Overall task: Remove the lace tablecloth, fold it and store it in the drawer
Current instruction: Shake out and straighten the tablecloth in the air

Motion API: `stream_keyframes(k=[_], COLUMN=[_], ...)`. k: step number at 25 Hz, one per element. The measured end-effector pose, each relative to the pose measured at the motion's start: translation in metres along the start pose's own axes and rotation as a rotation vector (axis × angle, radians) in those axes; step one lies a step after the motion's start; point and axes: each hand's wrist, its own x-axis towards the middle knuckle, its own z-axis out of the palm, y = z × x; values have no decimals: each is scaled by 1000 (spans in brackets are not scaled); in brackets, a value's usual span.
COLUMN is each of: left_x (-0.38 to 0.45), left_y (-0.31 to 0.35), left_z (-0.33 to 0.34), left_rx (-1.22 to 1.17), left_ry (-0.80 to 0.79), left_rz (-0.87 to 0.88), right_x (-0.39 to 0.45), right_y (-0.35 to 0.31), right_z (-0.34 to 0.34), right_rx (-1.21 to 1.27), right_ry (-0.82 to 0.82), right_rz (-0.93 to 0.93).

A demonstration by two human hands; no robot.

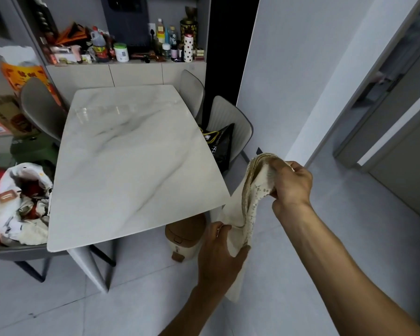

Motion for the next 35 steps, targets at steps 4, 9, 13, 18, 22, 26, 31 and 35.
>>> stream_keyframes(k=[4,9,13,18,22,26,31,35], left_x=[1,7,18,56,87,99,92,96], left_y=[-12,-6,-26,-45,-33,-10,8,22], left_z=[-1,13,1,-61,-113,-137,-132,-127], left_rx=[26,-19,-147,-342,-356,-374,-466,-395], left_ry=[102,66,137,125,6,-100,-190,-274], left_rz=[42,32,40,46,123,214,239,285], right_x=[2,2,10,35,52,60,45,4], right_y=[-14,-16,-22,-21,-9,3,4,25], right_z=[-12,-21,-43,-97,-142,-158,-137,-66], right_rx=[-13,-21,-14,-295,-732,-990,-1365,-1143], right_ry=[-40,-143,-175,-273,-441,-523,-510,-861], right_rz=[19,105,88,-42,-201,-270,-672,-981])
